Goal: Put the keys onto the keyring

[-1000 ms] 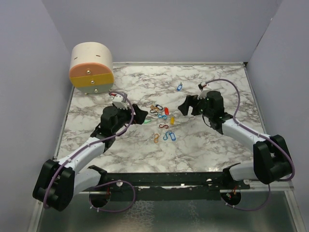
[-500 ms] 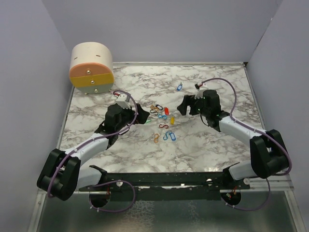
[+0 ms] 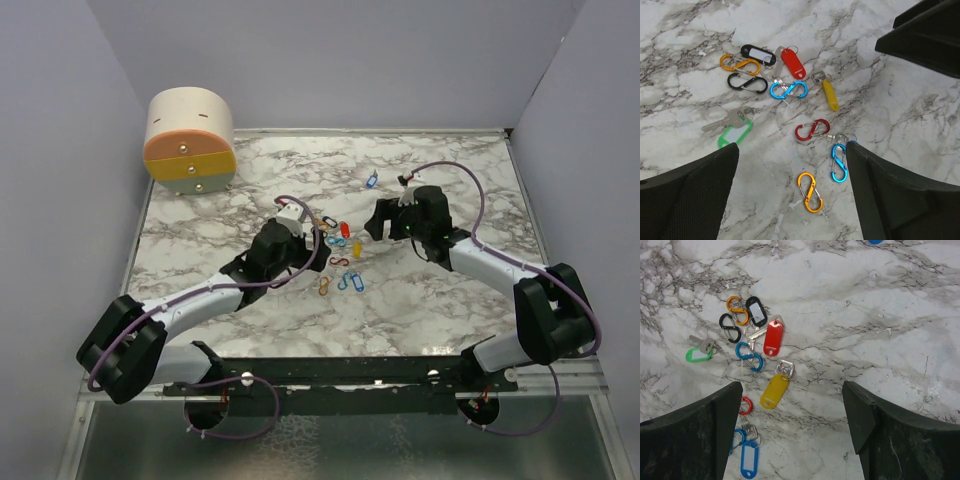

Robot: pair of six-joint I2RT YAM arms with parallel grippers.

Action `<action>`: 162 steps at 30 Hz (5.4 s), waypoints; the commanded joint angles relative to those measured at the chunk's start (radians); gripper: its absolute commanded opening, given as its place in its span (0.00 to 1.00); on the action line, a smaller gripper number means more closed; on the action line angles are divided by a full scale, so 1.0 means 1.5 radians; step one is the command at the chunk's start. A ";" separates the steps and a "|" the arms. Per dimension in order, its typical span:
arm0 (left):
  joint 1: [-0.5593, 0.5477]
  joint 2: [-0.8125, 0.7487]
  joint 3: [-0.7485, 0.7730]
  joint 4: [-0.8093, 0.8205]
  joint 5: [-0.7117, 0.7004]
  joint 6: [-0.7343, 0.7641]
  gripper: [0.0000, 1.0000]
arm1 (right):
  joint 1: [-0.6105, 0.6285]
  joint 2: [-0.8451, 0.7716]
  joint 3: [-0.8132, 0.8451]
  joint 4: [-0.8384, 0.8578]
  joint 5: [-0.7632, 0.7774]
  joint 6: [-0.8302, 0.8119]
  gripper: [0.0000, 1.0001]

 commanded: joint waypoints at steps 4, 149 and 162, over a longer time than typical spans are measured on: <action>-0.135 0.008 -0.014 -0.081 -0.229 -0.057 0.84 | 0.002 -0.026 0.016 -0.016 0.039 -0.001 0.82; -0.233 0.157 -0.013 -0.128 -0.351 -0.084 0.52 | 0.002 -0.024 0.018 -0.038 0.059 -0.009 0.82; -0.228 0.166 -0.017 -0.139 -0.324 -0.097 0.24 | 0.002 -0.023 0.019 -0.039 0.058 -0.008 0.82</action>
